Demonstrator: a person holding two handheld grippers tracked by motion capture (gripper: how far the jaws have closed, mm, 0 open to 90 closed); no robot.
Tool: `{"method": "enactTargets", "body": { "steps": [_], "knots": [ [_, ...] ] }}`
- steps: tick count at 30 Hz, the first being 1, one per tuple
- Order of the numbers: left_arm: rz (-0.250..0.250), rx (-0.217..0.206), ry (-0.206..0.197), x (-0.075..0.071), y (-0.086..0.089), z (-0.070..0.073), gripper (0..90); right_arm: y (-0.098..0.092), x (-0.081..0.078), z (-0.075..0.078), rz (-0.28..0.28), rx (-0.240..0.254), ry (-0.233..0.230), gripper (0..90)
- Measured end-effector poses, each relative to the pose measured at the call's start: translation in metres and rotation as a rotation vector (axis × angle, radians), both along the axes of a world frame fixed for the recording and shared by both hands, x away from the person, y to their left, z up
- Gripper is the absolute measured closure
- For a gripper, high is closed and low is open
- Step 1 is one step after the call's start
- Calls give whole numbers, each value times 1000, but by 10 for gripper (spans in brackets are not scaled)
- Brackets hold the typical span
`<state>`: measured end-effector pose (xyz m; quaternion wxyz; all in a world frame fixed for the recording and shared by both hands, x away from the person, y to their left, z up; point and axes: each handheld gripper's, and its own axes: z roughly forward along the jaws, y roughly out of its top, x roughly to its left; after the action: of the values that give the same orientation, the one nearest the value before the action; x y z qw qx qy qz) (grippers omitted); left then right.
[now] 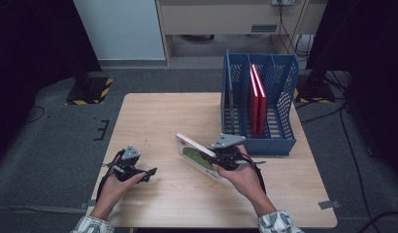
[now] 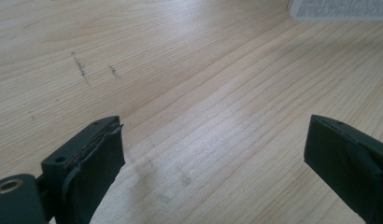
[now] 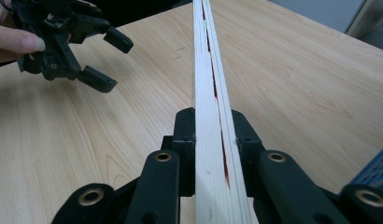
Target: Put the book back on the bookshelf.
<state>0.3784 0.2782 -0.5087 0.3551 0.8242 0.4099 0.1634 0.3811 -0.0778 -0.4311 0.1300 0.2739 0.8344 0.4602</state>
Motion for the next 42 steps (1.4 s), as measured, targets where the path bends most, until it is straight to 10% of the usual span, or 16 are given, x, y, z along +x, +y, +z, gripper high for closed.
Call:
{"method": "enactTargets", "body": {
  "steps": [42],
  "knots": [
    [35, 55, 4, 3, -1, -4, 38, -66, -15, 29, -112, 34, -26, 764]
  ]
}}
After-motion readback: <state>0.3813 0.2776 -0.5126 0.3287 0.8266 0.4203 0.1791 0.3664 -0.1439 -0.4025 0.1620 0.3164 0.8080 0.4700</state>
